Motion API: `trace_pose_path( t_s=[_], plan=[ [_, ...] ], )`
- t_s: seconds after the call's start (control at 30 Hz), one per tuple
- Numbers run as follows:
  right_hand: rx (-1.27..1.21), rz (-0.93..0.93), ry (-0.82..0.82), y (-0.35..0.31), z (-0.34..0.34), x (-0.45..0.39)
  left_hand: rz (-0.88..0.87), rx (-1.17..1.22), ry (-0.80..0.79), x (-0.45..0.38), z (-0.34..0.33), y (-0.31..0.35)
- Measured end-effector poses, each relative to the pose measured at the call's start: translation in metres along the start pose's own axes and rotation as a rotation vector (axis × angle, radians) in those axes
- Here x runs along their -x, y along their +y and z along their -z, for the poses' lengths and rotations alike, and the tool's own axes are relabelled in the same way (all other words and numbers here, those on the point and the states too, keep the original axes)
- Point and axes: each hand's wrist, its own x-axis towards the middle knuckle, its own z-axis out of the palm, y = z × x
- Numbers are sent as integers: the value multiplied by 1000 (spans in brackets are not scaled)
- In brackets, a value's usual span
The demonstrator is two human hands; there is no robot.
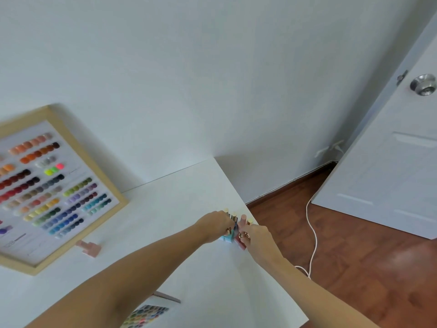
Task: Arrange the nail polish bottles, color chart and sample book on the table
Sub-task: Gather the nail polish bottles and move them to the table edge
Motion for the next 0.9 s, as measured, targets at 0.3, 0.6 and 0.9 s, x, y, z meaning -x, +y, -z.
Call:
trace_pose_path(
  t_s=[0.3, 0.6, 0.9],
  plan=[
    [-6, 27, 104, -3, 2, 2, 21, 188, 72, 7, -1, -15],
    [77, 198, 287, -41, 8, -5, 56, 320, 259, 68, 21, -49],
    [52, 410, 61, -152, -34, -38, 406, 303, 409, 203, 0, -161]
  ],
)
